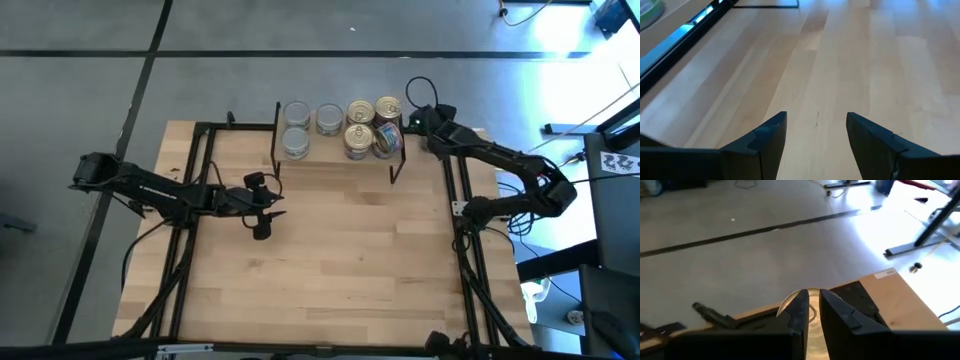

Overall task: Stack canned seafood by type on shelf
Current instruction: Adjust the blue pink tuna can

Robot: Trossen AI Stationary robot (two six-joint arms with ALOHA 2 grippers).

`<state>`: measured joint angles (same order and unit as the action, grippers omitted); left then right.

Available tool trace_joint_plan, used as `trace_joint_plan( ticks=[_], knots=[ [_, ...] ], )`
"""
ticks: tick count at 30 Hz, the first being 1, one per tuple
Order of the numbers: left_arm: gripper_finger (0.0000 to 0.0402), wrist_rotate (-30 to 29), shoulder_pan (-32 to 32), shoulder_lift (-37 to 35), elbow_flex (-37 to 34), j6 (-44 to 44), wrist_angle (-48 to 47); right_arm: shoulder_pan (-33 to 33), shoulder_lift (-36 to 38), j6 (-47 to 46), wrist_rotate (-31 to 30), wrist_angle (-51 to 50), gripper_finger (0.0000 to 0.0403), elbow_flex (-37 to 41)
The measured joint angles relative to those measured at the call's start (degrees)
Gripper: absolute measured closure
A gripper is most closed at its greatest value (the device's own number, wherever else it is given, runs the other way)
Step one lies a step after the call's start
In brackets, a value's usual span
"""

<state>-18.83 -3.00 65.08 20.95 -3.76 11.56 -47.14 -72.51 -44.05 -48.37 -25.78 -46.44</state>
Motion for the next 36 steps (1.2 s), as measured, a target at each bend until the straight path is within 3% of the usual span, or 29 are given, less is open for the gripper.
trace_joint_plan(
  ticks=[8, 11, 15, 21, 24, 28, 32, 36],
  knots=[
    [0.0199, -0.76, 0.01, 0.00, 0.00, -0.36, -0.58, 3.43, 9.05, 13.20, 2.08, -1.29, 0.0356, -1.08],
    [0.0199, -0.78, 0.01, 0.00, 0.00, -0.35, -0.55, 5.95, 13.14, 17.69, 5.40, -5.07, 0.0356, -3.75],
    [0.0199, -0.78, 0.01, 0.00, 0.00, -0.34, -0.52, 10.13, 18.23, 22.83, 15.87, -10.84, 0.0356, -8.17],
    [0.0199, -0.78, 0.01, 0.00, 0.00, -0.10, 0.30, 16.23, 22.86, 24.87, 37.76, -16.66, 0.0356, -12.19],
    [0.0199, -0.80, 0.01, 0.00, 0.00, 0.68, 1.20, 18.71, 23.46, 24.60, 41.95, -17.14, 0.0350, -12.20],
    [0.0199, -0.80, 0.01, 0.00, 0.00, 0.97, 1.32, 21.43, 22.56, 22.84, 43.54, -18.51, 0.0293, -12.17],
    [0.0199, -0.80, 0.01, 0.00, 0.00, 0.93, 1.24, 24.12, 21.01, 22.95, 42.23, -18.15, 0.0192, -12.17],
    [0.0199, -0.80, 0.01, 0.00, 0.00, 0.90, 1.08, 25.13, 19.49, 22.84, 36.18, -18.35, 0.0090, -12.15]
  ],
)
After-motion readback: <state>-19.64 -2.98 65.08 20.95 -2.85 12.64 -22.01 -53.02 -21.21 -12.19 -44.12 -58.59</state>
